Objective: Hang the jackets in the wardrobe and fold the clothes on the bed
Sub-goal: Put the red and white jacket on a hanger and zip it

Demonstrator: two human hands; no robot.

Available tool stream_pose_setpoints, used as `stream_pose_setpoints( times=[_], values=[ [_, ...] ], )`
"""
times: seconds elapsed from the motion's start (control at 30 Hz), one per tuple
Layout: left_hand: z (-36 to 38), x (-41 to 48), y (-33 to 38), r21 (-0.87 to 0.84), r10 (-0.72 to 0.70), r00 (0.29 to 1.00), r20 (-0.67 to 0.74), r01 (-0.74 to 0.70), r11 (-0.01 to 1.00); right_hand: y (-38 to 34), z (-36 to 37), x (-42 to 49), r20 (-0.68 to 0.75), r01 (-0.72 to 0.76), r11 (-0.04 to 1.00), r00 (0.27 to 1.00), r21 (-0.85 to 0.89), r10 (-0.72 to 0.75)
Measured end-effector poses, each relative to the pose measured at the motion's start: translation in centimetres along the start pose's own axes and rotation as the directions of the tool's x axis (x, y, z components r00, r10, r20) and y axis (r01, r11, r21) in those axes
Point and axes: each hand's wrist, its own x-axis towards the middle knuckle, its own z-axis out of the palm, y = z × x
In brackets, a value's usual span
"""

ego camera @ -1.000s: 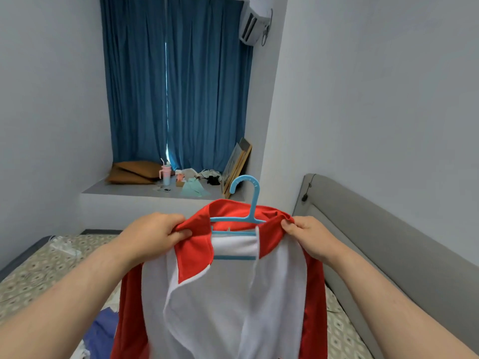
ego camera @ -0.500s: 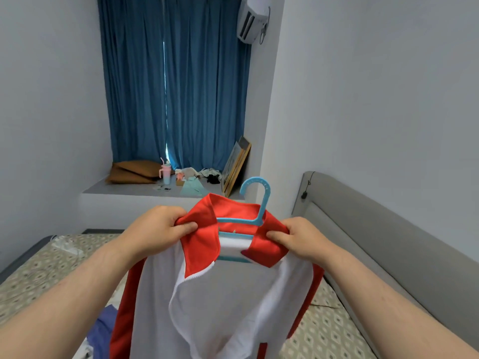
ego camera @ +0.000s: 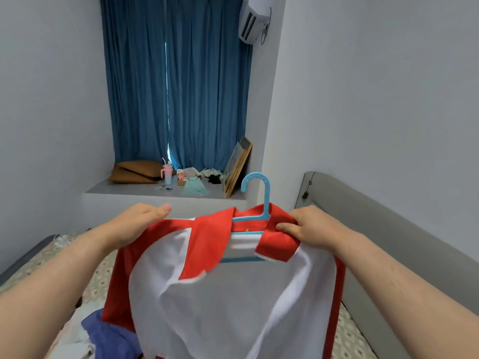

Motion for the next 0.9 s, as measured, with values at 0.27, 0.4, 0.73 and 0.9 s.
stream_pose_setpoints(
  times=[0.27,0.4,0.73,0.9],
  values=[
    [1.3,0.4,2.6,0.491,0.378,0.923,-0.066,-0.300,0.818,-0.6,-0.3,-0.6,-0.191,0.003,0.983,0.981,0.185,0.033],
    [2.8,0.6,3.3,0.590,0.476,0.868,-0.143,-0.312,0.745,-0.9,0.0,-0.6,-0.226,-0.005,0.976,0.973,0.218,0.056],
    [3.2,0.8,2.0,0.429,0.346,0.935,-0.079,-0.281,0.858,-0.3,-0.2,-2.9,-0.166,-0.075,0.940,0.977,0.332,0.137],
    [4.9,-0.2,3.8,0.460,0.439,0.896,-0.065,-0.363,0.810,-2.1,0.1,-4.9,-0.228,-0.081,0.925,0.958,0.371,0.175]
  ],
)
